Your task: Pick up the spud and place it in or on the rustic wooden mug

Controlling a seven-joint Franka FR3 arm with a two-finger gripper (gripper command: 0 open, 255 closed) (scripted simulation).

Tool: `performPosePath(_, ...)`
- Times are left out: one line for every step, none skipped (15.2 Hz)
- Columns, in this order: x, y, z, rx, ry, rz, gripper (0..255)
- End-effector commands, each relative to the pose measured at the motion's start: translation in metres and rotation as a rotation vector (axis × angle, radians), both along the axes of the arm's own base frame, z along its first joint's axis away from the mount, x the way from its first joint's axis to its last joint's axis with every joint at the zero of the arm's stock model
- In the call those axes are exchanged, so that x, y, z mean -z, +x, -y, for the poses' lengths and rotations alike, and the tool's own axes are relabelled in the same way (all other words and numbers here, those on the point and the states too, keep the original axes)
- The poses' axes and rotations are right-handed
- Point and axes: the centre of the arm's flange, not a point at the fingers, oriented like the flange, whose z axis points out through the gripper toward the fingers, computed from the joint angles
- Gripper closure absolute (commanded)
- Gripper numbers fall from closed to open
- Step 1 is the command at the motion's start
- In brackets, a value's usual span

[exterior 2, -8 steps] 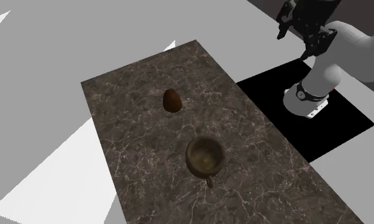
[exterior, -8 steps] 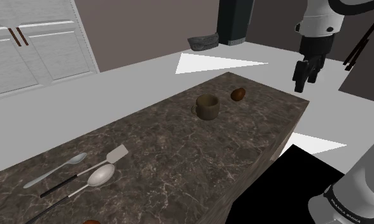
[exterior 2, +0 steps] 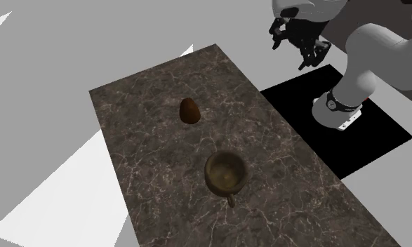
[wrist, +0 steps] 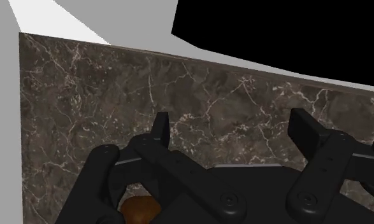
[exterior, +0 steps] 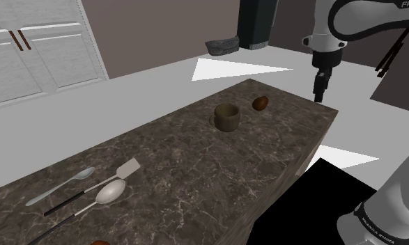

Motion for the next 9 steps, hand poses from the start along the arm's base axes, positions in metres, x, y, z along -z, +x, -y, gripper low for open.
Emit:
performPosePath(0.015, 0.014, 0.010, -0.104, -0.028, -0.012, 0)
performPosePath(0.022, 0.022, 0.013, -0.152, -0.042, -0.018, 0)
performPosePath(0.028, 0.031, 0.017, -0.201, -0.055, -0.024, 0)
performPosePath(0.035, 0.040, 0.020, -0.249, -0.069, -0.030, 0)
performPosePath(0.042, 0.049, 0.023, -0.298, -0.082, -0.036, 0)
performPosePath(0.049, 0.058, 0.026, -0.346, -0.095, -0.042, 0)
performPosePath(0.055, 0.067, 0.028, -0.395, -0.109, -0.048, 0)
performPosePath(0.062, 0.076, 0.029, -0.443, -0.122, -0.053, 0)
performPosePath(0.069, 0.085, 0.031, -0.491, -0.136, -0.059, 0)
